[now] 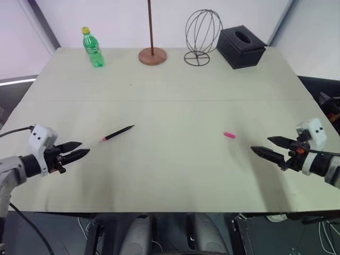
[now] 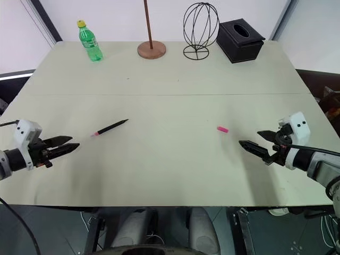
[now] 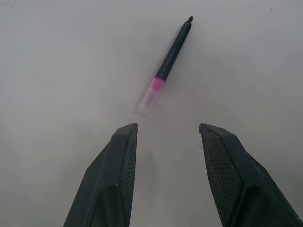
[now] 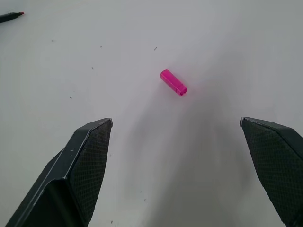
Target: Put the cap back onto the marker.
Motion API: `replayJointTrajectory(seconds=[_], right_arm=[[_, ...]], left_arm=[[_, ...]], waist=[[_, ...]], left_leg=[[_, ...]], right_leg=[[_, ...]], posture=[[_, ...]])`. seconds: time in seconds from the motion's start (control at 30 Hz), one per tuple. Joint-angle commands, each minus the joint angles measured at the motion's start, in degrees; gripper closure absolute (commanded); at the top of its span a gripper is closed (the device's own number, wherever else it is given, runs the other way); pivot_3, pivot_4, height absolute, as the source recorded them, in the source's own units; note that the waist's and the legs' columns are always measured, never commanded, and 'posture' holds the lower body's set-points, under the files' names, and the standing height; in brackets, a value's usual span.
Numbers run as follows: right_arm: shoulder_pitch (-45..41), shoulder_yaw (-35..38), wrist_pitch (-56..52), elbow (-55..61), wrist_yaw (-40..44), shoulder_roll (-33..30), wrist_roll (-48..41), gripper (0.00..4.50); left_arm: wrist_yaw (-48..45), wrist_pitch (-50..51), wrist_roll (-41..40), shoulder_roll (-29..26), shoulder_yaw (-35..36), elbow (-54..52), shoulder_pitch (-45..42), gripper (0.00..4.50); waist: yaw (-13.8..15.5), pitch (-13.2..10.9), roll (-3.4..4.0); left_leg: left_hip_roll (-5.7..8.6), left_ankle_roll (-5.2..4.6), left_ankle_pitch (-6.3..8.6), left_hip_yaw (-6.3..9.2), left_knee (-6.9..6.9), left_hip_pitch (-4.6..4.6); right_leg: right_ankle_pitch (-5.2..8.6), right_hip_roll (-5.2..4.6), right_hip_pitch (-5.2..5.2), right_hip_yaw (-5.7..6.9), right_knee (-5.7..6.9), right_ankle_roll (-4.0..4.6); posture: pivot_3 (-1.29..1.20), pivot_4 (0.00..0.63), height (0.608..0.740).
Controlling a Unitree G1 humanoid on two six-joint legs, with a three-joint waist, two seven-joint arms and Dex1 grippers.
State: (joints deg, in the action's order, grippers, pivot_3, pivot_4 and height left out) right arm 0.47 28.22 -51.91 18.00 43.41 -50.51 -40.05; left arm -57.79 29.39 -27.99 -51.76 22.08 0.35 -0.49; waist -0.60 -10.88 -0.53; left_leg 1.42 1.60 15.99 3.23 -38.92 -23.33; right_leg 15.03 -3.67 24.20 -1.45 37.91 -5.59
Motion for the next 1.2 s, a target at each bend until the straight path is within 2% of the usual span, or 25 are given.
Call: replayJointTrajectory(seconds=[0.03,0.4,0.73,0.97,1.2], right_arm=[[-0.42,0.58,1.29,1.53,-0.16,-0.04,-0.09,0.04],[-0.93,-1.35,5.52,1.58,-5.09,2.1,4.43,0.04],[-1.54,-2.58,7.89,0.33,-5.03,2.71,6.25,0.04],[-2.68,-3.59,8.66,-1.07,-4.18,2.23,6.9,0.04],[-2.69,-3.27,9.33,-1.4,-3.56,1.93,7.36,0.04]], left_arm=[[-0.53,0.02,-0.75,-1.02,1.37,-1.1,-0.62,2.32],[0.63,0.45,-1.48,-0.13,1.8,0.18,-3.0,2.32],[-0.45,-2.73,-0.67,-0.3,1.0,4.53,-5.97,2.32],[-6.07,-8.23,2.76,-2.52,-3.36,11.91,-12.02,2.32],[-10.22,-13.08,5.67,-1.83,-7.75,17.41,-17.04,2.32]], waist=[[-0.04,0.0,0.0],[-0.06,0.0,0.0],[-0.1,0.0,0.0],[-0.04,0.0,0.0],[-0.11,0.0,0.0]], left_leg=[[0.0,0.0,0.0,0.0,0.0,0.0],[-0.01,0.0,0.0,0.0,0.0,0.0],[-0.01,0.0,0.0,0.0,0.0,0.0],[0.01,0.0,0.0,-0.02,0.0,0.0],[0.01,0.0,0.0,-0.01,0.0,0.0]], right_leg=[[0.0,0.0,0.0,0.0,0.0,0.0],[0.0,0.01,0.0,0.0,0.0,0.0],[0.0,0.07,0.01,0.0,0.0,-0.01],[0.0,0.08,0.0,0.01,0.0,-0.01],[-0.01,0.1,0.0,0.02,0.0,-0.01]], posture=[[0.0,0.15,0.74],[0.0,0.15,0.74],[0.0,0.15,0.74],[0.0,0.15,0.74],[0.0,0.15,0.74]])
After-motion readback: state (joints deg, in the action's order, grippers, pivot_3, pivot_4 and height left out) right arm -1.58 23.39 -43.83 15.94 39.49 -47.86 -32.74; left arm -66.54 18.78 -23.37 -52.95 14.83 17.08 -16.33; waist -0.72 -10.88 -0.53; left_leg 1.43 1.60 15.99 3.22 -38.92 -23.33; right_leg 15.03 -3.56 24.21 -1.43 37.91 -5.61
